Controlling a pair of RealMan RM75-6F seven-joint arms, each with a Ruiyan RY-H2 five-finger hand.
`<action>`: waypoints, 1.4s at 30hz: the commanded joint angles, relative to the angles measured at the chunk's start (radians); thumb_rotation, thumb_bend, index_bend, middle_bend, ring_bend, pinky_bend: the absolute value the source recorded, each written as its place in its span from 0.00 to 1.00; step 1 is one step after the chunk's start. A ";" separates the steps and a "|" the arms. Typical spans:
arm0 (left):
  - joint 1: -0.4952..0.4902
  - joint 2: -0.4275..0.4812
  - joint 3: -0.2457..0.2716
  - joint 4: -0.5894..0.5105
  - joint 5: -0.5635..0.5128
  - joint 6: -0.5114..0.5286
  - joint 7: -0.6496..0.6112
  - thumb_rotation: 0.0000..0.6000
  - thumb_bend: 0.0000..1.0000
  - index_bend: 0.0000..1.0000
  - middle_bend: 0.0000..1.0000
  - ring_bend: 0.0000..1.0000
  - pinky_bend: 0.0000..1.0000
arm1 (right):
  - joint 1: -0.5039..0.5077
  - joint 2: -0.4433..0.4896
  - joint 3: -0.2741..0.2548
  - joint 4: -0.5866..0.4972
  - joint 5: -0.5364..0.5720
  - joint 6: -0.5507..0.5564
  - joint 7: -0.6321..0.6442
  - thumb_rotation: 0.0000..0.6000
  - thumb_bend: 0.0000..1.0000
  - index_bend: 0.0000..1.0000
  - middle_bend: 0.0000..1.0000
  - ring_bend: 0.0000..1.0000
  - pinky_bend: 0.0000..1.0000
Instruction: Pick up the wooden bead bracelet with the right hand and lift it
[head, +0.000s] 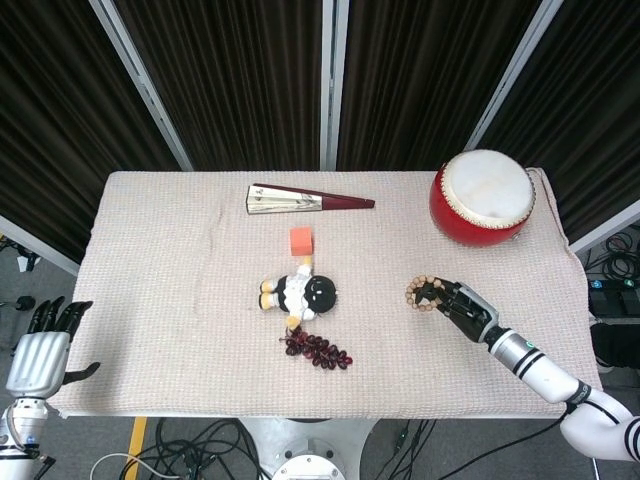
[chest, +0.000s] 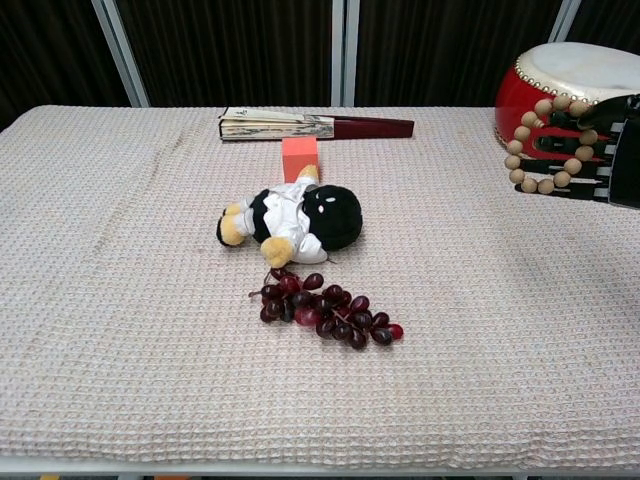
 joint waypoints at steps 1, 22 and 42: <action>-0.003 0.000 0.000 -0.002 -0.001 -0.004 0.003 1.00 0.00 0.14 0.15 0.01 0.02 | -0.007 -0.038 -0.021 0.063 -0.042 0.097 0.028 0.70 0.80 0.35 0.42 0.10 0.00; 0.002 -0.007 0.005 0.011 -0.008 -0.002 -0.015 1.00 0.00 0.14 0.15 0.01 0.02 | -0.001 -0.216 0.028 0.156 0.049 0.228 -0.277 0.32 0.41 0.35 0.43 0.09 0.00; 0.003 -0.010 0.002 0.018 -0.013 0.000 -0.023 1.00 0.00 0.14 0.15 0.01 0.02 | -0.013 -0.233 0.007 0.170 0.059 0.256 -0.360 0.30 0.75 0.39 0.47 0.12 0.00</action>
